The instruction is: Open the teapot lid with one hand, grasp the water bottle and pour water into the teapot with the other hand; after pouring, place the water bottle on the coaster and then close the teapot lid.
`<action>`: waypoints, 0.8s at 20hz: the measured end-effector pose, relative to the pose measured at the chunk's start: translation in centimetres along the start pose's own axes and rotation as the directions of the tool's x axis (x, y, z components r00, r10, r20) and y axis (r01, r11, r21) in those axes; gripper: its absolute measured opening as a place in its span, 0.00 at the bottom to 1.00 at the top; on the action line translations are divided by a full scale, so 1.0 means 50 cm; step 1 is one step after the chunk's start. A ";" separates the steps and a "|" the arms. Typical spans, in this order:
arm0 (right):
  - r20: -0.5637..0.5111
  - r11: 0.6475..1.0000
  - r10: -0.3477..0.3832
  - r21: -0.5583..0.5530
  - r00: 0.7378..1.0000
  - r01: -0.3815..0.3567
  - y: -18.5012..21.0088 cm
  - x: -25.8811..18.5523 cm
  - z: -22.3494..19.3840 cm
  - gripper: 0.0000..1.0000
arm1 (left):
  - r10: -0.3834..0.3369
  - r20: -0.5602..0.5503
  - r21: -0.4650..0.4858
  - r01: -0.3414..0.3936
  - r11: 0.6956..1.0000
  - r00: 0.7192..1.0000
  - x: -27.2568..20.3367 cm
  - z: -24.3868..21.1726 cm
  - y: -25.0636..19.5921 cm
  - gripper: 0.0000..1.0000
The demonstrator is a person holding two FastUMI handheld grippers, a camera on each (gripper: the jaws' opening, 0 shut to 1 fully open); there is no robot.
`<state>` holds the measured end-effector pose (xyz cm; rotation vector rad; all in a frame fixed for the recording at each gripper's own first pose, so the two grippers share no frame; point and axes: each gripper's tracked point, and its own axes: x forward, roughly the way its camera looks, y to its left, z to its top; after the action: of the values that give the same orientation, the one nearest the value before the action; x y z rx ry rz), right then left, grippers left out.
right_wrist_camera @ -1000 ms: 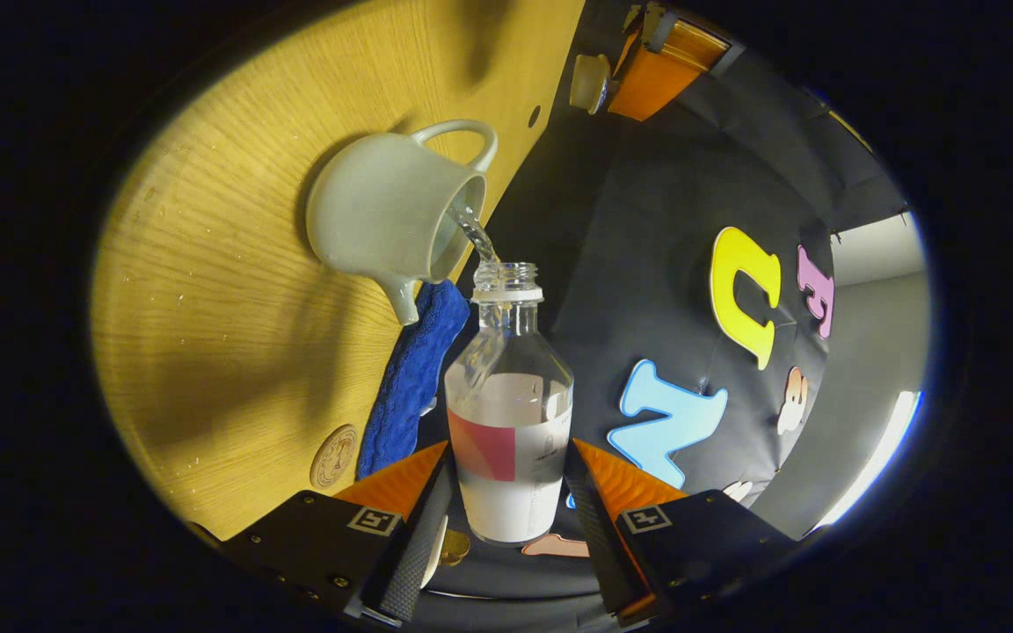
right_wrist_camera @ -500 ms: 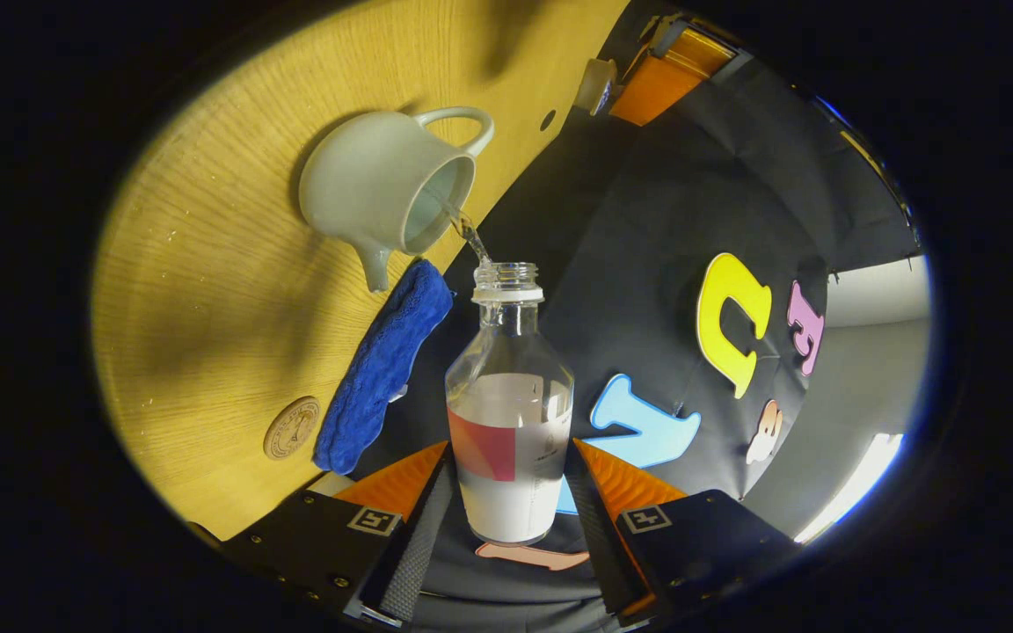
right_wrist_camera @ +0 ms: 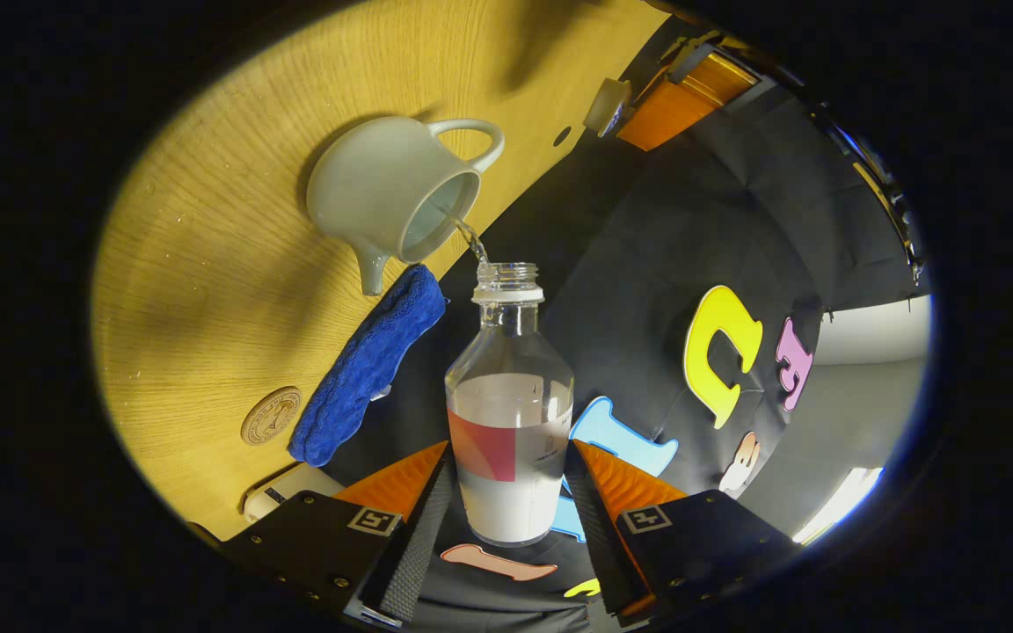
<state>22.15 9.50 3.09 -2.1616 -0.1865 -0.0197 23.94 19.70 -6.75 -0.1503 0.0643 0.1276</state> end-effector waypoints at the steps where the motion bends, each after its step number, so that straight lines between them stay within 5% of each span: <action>1: 0.002 1.000 -0.001 -0.008 1.000 0.001 -0.001 0.001 0.001 0.76 | 0.000 0.000 -0.001 0.000 1.000 1.000 0.002 0.000 -0.001 0.15; 13: 0.016 0.999 -0.001 -0.040 1.000 0.002 0.000 0.002 0.011 0.76 | -0.003 -0.010 -0.006 0.002 1.000 1.000 0.001 0.001 -0.001 0.15; 16: 0.027 0.996 0.049 0.078 0.998 -0.051 0.027 -0.001 0.016 0.76 | -0.001 -0.014 -0.007 0.001 1.000 1.000 0.002 0.000 0.000 0.14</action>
<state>22.26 9.40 1.55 -2.0876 -0.1450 0.0429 24.03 19.71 -6.76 -0.1581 0.0775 0.1255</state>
